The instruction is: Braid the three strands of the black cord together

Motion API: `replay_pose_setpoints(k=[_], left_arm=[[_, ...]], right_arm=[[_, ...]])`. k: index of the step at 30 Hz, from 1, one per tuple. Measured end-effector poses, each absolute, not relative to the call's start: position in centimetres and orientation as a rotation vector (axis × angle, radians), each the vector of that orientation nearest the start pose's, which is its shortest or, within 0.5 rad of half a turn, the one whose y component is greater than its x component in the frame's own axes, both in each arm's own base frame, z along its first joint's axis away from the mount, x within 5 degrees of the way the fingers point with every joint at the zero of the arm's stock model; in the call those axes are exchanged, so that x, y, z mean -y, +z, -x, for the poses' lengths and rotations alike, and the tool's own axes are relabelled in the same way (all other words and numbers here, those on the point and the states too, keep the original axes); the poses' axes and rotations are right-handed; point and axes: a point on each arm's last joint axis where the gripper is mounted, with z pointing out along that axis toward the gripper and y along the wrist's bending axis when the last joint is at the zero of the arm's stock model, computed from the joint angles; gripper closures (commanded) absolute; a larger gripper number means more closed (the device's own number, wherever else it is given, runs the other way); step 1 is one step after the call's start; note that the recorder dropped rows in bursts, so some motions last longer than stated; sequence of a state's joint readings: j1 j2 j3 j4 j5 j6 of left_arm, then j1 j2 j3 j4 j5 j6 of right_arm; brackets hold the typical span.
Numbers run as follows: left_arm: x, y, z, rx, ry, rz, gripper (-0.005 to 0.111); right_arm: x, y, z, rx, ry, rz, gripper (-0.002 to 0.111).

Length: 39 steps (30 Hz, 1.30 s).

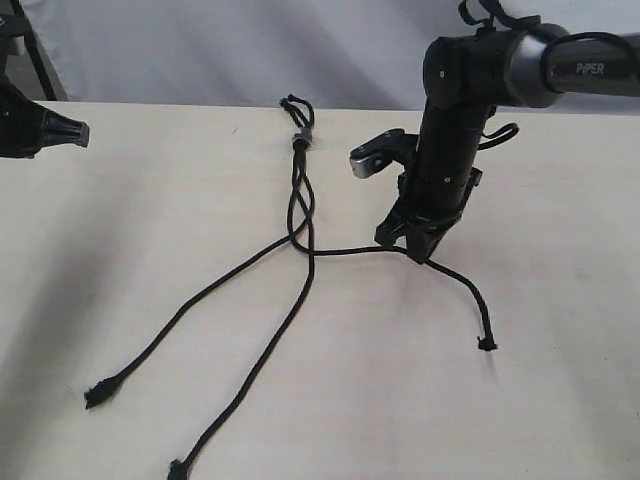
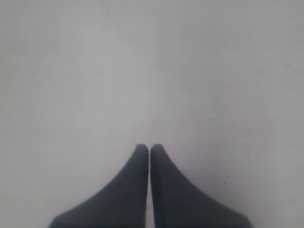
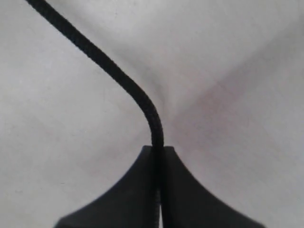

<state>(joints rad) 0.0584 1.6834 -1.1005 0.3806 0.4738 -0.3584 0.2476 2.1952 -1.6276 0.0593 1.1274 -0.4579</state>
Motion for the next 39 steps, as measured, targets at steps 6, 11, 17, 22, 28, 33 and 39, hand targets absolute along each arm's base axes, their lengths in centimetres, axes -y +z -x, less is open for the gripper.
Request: replay_pose_setpoints(k=[6, 11, 17, 22, 28, 33, 39], left_arm=[[-2.9, 22.6, -35.4, -2.498, 0.147, 0.18, 0.105], [1.3, 22.5, -35.4, -2.518, 0.049, -0.039, 0.105], [10.9, 23.1, -33.8, -2.516, -0.126, -0.402, 0.104], [17.5, 22.8, -30.4, -2.506, -0.185, -0.729, 0.085], [21.9, 20.6, -27.4, -2.578, -0.202, -0.945, 0.052], [22.5, 18.1, -27.5, -2.662, -0.177, -0.929, 0.051], [22.0, 16.0, -28.8, -2.703, -0.155, -0.858, 0.051]], right_arm=[[-10.6, 14.2, -41.2, -2.992, 0.039, 1.06, 0.027], [-10.6, 15.8, -41.2, -2.936, 0.032, 1.053, 0.004], [-10.0, 23.9, -40.0, -2.699, 0.178, 0.85, 0.004], [-7.8, 28.3, -36.7, -2.47, 0.135, 0.688, 0.004], [-4.4, 30.3, -31.6, -2.277, 0.025, 0.542, 0.004], [-3.4, 30.7, -28.8, -2.179, -0.029, 0.497, 0.004], [-3.2, 30.9, -28.2, -2.132, -0.046, 0.481, 0.004]])
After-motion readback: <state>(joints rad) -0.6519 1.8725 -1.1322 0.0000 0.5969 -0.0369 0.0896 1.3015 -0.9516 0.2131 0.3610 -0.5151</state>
